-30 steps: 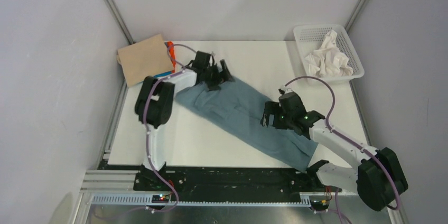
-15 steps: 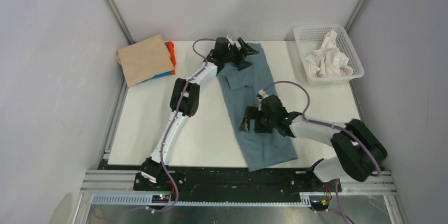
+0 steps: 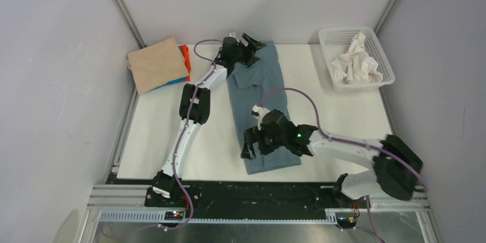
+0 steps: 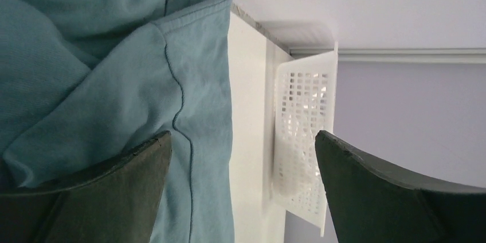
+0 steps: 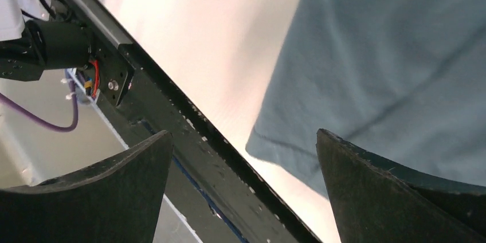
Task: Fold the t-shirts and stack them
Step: Rotate the tshirt 90 degrees, then grab the bottom of the folded rectangular tshirt with both arms, then fold the folded rectangular tshirt in 1/3 of the way
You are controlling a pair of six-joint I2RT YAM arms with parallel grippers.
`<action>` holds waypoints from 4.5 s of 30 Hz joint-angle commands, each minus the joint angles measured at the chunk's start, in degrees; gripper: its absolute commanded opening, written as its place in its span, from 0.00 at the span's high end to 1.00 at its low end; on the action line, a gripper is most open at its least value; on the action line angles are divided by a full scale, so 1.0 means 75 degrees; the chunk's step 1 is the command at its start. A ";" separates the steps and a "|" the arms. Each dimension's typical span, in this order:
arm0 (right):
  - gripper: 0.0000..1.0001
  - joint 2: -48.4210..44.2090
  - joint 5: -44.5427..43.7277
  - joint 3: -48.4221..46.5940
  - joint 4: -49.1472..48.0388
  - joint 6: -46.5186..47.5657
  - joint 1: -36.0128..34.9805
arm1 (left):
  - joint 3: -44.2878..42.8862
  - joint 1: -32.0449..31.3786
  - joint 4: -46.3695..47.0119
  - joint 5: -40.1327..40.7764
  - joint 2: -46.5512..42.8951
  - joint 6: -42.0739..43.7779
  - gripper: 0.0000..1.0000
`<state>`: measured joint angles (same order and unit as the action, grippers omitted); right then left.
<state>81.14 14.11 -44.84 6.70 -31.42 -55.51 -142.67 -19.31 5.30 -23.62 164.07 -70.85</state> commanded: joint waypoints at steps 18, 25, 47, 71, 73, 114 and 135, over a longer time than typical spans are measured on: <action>0.21 -0.3387 -0.3358 0.1423 0.4638 -0.1546 0.1469 | 0.6725 -0.1271 -0.2745 0.1581 -0.9105 0.5095 0.00; 0.32 -0.3249 -0.3060 0.1668 0.4213 -0.1345 0.1488 | 1.1929 -0.3816 -0.2966 0.4189 -1.2513 0.4717 0.00; 0.47 -0.1916 -0.3205 0.1818 0.3491 -0.1396 0.1323 | 1.2647 -0.7398 -0.3376 0.4260 -0.9849 0.3881 0.39; 0.78 -0.3213 -0.3219 0.2369 0.4289 -0.2218 0.1424 | 1.3958 -0.7587 -0.4257 0.4417 -1.0811 0.2883 1.00; 0.78 -0.3152 -0.2829 0.2467 0.3856 -0.2105 0.1449 | 1.3966 -0.7666 -0.4254 0.4438 -1.0782 0.2839 1.00; 1.00 -0.5029 -0.2583 0.3166 0.4824 -0.4004 0.0010 | 1.4761 -0.8796 -0.4266 0.4424 -1.2033 0.2060 1.00; 1.00 -0.4395 -0.3275 0.1675 0.2985 -0.2358 0.0633 | 1.3403 -0.6522 -0.4278 0.5256 -1.3104 0.3600 1.00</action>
<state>46.28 -11.16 -27.55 37.28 -58.06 -56.21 -35.92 -72.73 -27.64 12.40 66.52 -51.33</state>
